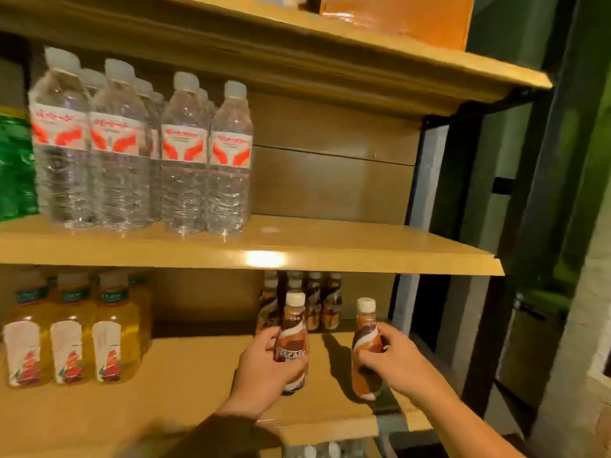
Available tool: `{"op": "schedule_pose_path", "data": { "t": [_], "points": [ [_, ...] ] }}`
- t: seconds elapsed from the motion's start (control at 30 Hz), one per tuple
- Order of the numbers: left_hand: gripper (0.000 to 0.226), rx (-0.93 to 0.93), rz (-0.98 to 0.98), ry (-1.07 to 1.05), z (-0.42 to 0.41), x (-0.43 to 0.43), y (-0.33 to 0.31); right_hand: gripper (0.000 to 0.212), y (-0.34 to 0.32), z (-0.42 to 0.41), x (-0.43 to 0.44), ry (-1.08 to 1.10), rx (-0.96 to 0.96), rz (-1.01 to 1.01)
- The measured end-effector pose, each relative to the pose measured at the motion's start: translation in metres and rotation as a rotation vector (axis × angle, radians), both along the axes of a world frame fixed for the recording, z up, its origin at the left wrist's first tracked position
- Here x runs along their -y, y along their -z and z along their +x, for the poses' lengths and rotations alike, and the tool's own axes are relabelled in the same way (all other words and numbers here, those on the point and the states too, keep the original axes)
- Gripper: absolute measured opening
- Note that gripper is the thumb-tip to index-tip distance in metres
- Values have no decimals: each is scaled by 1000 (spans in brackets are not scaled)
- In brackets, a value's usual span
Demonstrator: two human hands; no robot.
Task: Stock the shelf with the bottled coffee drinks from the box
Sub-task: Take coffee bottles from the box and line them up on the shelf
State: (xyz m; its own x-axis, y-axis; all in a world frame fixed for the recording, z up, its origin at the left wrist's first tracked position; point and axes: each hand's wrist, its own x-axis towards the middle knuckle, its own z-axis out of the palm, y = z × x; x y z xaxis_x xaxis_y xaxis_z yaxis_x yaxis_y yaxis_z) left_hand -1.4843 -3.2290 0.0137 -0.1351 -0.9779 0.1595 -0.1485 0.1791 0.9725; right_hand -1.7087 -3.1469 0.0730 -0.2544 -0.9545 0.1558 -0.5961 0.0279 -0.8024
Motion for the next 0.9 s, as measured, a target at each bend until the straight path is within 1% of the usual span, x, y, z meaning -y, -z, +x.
{"op": "schedule_pose_path", "data": {
  "t": [0.1, 0.2, 0.33, 0.4, 0.47, 0.53, 0.6, 0.67, 0.7, 0.8, 0.9],
  "points": [
    [59, 14, 31, -64, -35, 25, 8, 29, 10, -27, 38, -22, 31, -1],
    [67, 60, 87, -133, -59, 48, 18, 28, 24, -44, 72, -11, 53, -17],
    [76, 207, 88, -66, -74, 70, 20, 31, 40, -55, 107, -21, 118, 12],
    [78, 220, 26, -92, -81, 75, 23, 28, 44, -58, 119, -23, 139, 26],
    [80, 242, -89, -169, -88, 74, 30, 19, 46, -61, 129, -39, 142, 37],
    [75, 282, -202, -230, -92, 73, 39, 12, 46, -64, 134, -55, 153, 51],
    [67, 303, -270, -282, -97, 73, 43, 12, 49, -67, 139, -70, 174, 52],
    [64, 328, -332, -311, -101, 73, 42, 16, 53, -68, 141, -83, 180, 41],
    [65, 333, -341, -329, -101, 73, 42, 22, 56, -69, 141, -91, 188, 36],
    [74, 341, -263, -300, -102, 67, 40, 39, 63, -72, 136, -108, 238, 54],
    [67, 359, -249, -299, -100, 67, 49, 50, 73, -76, 134, -110, 255, 63]
  ]
}}
